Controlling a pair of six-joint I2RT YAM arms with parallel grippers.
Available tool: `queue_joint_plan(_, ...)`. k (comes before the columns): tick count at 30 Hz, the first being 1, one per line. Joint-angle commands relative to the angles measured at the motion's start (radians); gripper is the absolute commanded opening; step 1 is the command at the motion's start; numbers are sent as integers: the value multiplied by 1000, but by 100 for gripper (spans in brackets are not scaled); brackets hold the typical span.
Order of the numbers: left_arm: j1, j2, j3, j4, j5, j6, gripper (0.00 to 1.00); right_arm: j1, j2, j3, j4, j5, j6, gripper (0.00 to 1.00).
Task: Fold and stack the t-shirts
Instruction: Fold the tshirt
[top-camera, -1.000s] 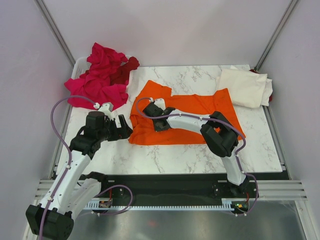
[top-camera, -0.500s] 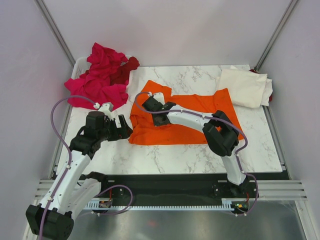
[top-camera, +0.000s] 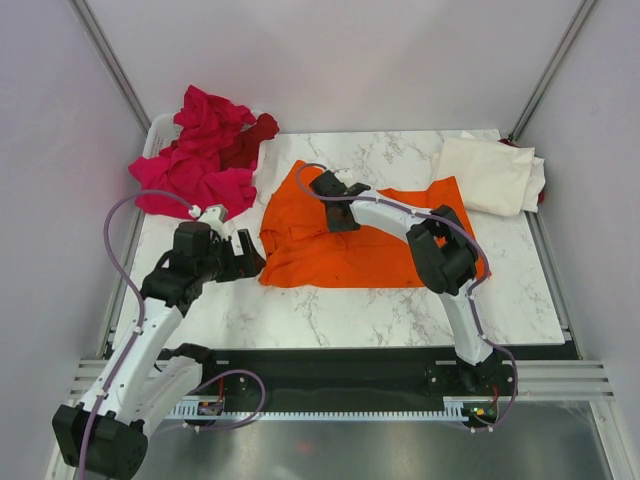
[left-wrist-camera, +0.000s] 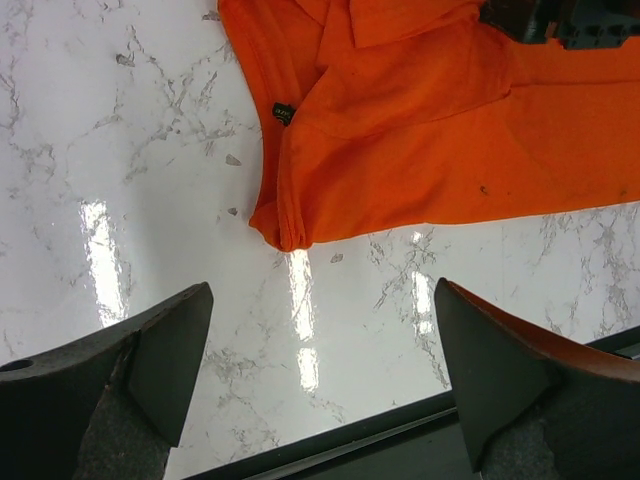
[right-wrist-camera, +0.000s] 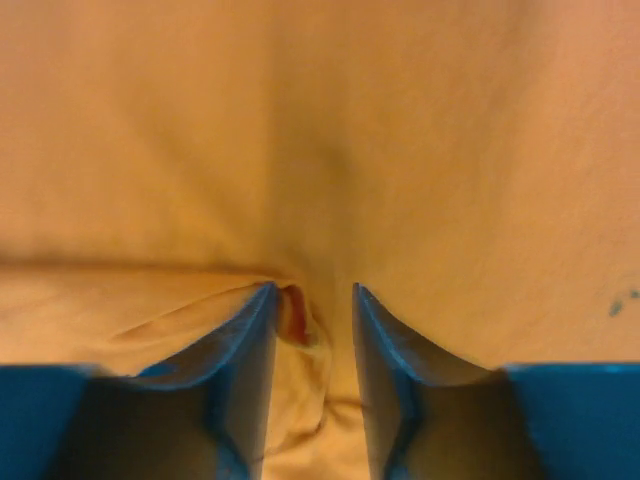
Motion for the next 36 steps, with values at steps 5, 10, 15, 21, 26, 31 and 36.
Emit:
queue_joint_plan(5, -1, 25, 4, 33, 9, 28, 100, -33, 32, 135, -9, -64, -87, 80)
queue_joint_plan(10, -1, 73, 24, 32, 53, 17, 97, -42, -66, 115, -7, -51, -102, 81)
queue_joint_plan(15, -49, 142, 12, 61, 44, -73, 95, -41, -184, -14, 57, -148, -84, 81)
queue_joint_plan(21, -141, 205, 38, 93, 24, -107, 93, -27, -203, -137, 178, -392, -60, 50)
queue_joint_plan(26, -143, 98, 58, 44, 23, -46, 92, 22, -108, -79, 180, -426, -52, 33)
queue_joint_plan(31, -143, -50, 3, 6, -64, -1, 93, 28, 3, 2, 180, -438, -47, 31)
queue_joint_plan(36, -159, -136, -9, 9, -74, -4, 93, 25, 72, 105, 165, -433, -56, 31)
